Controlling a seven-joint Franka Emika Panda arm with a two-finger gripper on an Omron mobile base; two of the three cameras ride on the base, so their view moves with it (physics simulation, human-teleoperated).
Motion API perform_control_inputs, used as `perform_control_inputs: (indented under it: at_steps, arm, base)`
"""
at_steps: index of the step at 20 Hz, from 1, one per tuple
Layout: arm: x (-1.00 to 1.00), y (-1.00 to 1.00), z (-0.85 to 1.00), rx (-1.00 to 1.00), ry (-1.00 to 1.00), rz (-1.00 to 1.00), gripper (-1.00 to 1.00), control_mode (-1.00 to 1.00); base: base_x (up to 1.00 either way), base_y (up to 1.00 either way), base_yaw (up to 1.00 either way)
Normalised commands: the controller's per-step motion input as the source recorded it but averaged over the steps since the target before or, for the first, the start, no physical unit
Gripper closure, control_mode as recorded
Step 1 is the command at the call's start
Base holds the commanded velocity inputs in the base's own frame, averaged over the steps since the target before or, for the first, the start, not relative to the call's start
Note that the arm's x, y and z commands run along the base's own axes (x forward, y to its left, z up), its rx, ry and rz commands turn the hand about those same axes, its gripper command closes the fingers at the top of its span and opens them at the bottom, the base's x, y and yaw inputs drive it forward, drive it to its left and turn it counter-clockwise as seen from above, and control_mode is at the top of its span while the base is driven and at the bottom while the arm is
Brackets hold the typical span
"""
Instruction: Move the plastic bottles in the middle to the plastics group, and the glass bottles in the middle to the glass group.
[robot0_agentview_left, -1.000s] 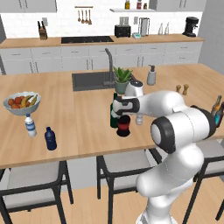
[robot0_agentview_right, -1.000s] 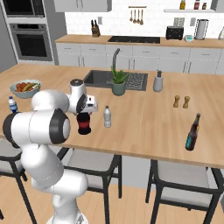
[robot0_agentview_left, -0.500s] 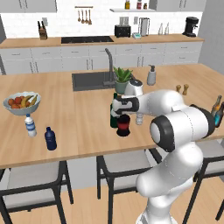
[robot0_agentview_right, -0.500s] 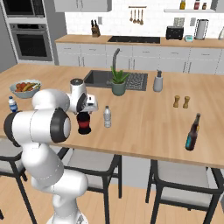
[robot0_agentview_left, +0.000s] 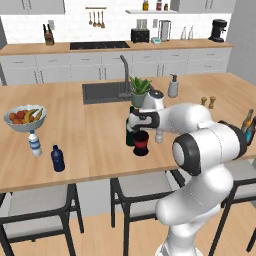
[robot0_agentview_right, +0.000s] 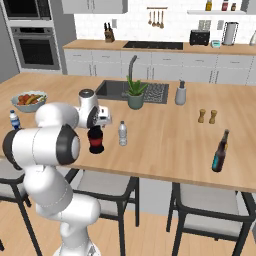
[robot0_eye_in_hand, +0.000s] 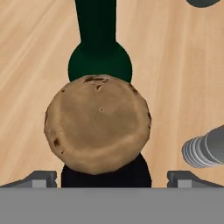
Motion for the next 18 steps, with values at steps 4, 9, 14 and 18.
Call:
perform_control_inputs:
  at_steps: [4, 9, 14, 18]
  arm:
    - [-0.01, 0.00, 0.07, 0.00, -0.16, 0.00, -1.00, -1.00]
    - [0.00, 0.05, 0.00, 0.00, -0.05, 0.00, -1.00, -1.00]
    - [0.00, 0.02, 0.00, 0.00, -0.03, 0.00, -1.00, -1.00]
    - [0.00, 0.00, 0.00, 0.00, 0.00, 0.00, -1.00, -1.00]
  base:
    - [0.00, 0.00, 0.00]
    - [0.00, 0.00, 0.00]
    - [0.00, 0.00, 0.00]
    - [0.00, 0.00, 0.00]
